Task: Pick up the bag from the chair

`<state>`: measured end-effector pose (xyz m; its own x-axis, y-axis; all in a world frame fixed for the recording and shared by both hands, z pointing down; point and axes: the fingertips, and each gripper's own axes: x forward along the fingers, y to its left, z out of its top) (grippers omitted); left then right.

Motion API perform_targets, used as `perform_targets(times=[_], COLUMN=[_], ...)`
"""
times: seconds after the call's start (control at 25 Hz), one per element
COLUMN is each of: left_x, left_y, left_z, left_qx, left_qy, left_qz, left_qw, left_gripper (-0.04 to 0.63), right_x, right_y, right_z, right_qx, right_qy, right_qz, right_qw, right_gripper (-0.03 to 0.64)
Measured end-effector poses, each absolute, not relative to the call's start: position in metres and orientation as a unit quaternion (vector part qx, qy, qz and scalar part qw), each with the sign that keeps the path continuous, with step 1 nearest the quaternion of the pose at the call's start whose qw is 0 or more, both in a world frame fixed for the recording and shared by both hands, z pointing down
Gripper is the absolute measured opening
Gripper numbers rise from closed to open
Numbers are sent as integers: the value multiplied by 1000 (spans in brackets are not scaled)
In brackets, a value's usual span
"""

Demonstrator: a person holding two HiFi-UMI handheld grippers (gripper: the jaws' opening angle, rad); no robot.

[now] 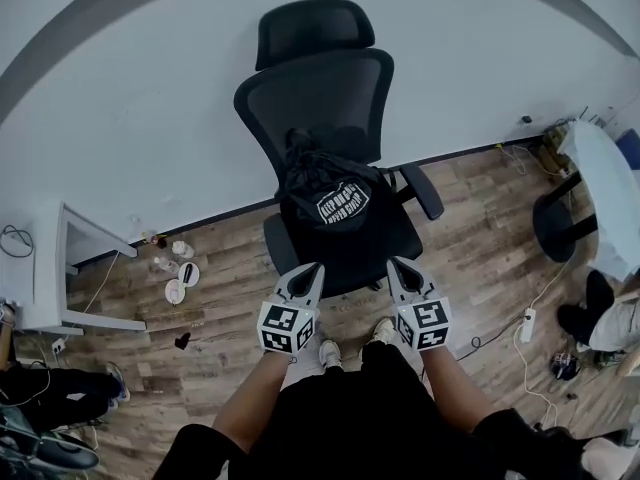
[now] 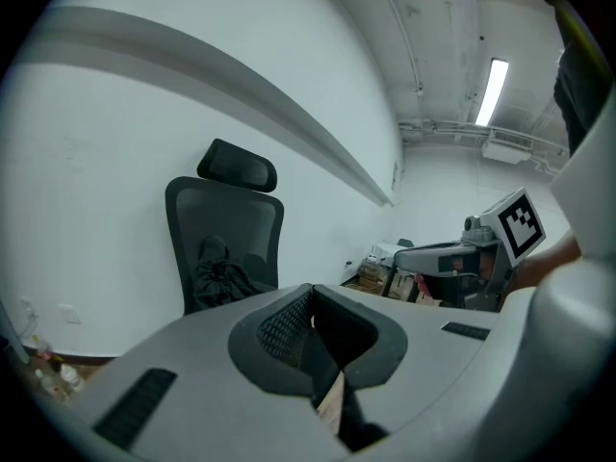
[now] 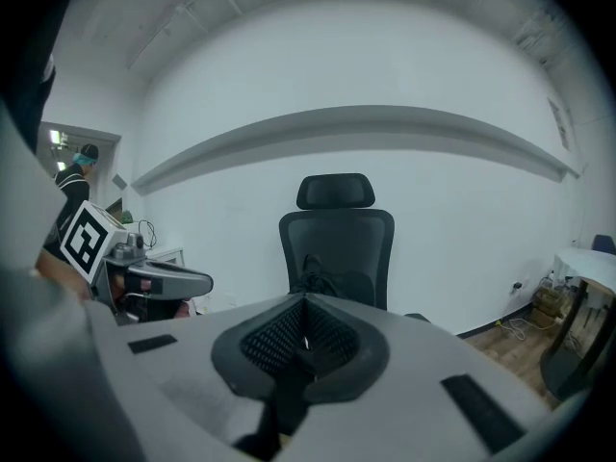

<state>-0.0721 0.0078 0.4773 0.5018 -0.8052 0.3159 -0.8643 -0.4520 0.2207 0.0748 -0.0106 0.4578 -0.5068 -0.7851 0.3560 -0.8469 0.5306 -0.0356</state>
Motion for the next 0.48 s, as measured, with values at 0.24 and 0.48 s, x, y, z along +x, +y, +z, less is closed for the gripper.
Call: perform_targets(times=[0.24,0.48], left_x=[-84,-82], left_y=[-29,-76], left_z=[490,502], left_qx=[829,805], left_qy=[-518,-548], left_qz=[96,108], left_qw=[189,202], left_gripper=[25,25], right_x=[69,63], right_y=[-57,-114], right_z=[468,480], right_qx=[453,416], right_qy=[-872,-888], right_qz=[115,124], right_qw=[149,153], right_gripper=[20,20])
